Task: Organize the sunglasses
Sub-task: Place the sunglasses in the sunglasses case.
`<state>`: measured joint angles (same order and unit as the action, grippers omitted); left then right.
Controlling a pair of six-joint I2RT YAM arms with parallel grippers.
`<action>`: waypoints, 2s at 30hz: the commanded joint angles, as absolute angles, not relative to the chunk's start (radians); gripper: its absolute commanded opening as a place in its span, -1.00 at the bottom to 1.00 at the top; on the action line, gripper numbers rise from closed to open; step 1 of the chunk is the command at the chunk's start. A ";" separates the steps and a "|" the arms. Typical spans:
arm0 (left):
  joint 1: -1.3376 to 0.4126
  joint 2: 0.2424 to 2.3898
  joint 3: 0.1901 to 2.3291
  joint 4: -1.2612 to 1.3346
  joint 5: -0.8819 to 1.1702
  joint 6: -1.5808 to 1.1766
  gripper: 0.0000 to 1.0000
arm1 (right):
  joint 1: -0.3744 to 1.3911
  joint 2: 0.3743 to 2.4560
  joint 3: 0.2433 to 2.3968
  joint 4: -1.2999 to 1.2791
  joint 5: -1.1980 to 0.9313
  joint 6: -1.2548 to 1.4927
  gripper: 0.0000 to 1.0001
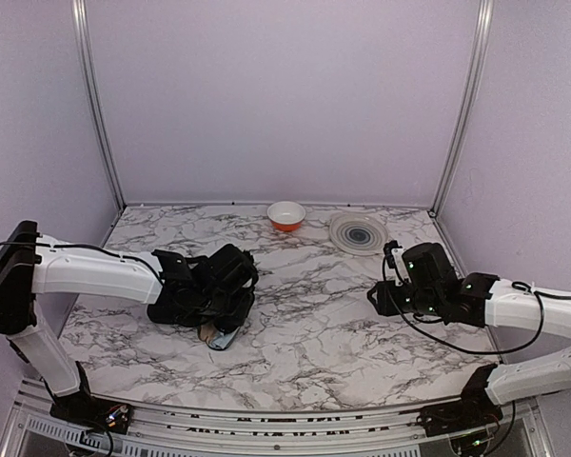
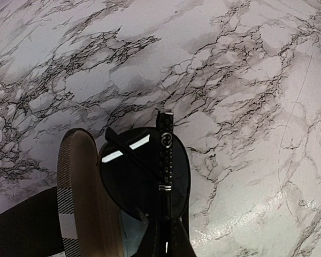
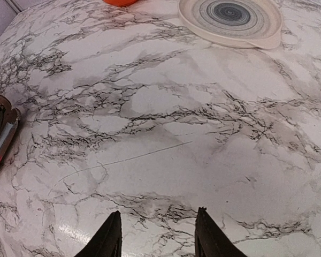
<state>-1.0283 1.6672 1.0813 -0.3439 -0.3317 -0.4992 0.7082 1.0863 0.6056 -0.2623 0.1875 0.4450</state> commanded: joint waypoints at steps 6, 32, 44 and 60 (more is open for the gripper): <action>-1.025 1.652 1.033 -0.320 -0.362 -0.556 -1.00 | 0.701 1.096 0.625 -0.233 0.184 0.450 -0.10; -1.021 1.727 0.965 -0.266 -0.407 -0.586 -1.00 | 0.701 1.096 0.604 -0.242 0.196 0.454 -0.10; -1.022 1.754 0.936 -0.183 -0.407 -0.557 -0.95 | 0.701 1.104 0.603 -0.235 0.189 0.455 -0.10; -1.023 1.669 0.976 -0.232 -0.377 -0.532 -0.26 | 0.700 1.140 0.639 -0.214 0.171 0.433 -0.10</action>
